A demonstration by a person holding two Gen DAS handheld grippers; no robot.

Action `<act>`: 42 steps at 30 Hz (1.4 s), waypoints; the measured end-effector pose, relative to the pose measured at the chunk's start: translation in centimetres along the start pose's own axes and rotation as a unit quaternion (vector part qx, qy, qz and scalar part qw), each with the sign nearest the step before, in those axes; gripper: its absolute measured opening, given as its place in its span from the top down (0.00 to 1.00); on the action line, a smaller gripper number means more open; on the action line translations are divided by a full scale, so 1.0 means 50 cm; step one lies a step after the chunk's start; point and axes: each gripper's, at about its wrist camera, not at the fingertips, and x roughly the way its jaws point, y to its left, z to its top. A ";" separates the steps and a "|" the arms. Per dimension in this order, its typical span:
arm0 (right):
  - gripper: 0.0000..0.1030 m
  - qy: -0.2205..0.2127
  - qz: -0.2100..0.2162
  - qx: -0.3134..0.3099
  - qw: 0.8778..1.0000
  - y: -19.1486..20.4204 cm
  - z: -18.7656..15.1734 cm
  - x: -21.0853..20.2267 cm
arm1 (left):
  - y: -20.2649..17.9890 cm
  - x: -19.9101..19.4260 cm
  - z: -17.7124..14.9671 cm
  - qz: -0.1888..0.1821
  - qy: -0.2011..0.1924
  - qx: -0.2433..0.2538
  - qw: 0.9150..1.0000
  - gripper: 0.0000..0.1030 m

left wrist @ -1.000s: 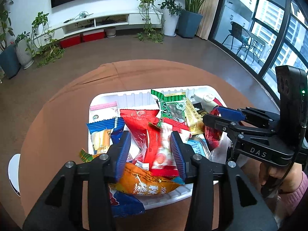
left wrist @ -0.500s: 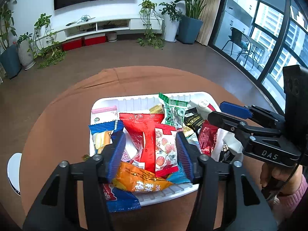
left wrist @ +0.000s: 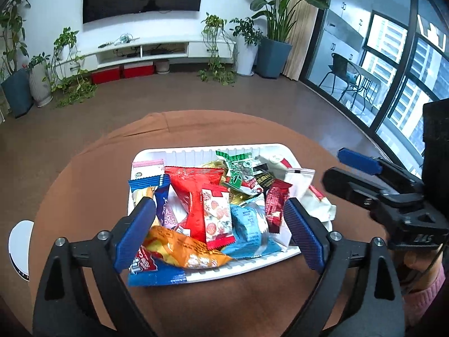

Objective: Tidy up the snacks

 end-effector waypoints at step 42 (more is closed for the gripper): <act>0.05 -0.004 -0.066 0.066 0.996 -0.033 -0.256 -0.192 | -0.171 -0.252 -0.221 0.047 -0.055 0.059 0.996 0.01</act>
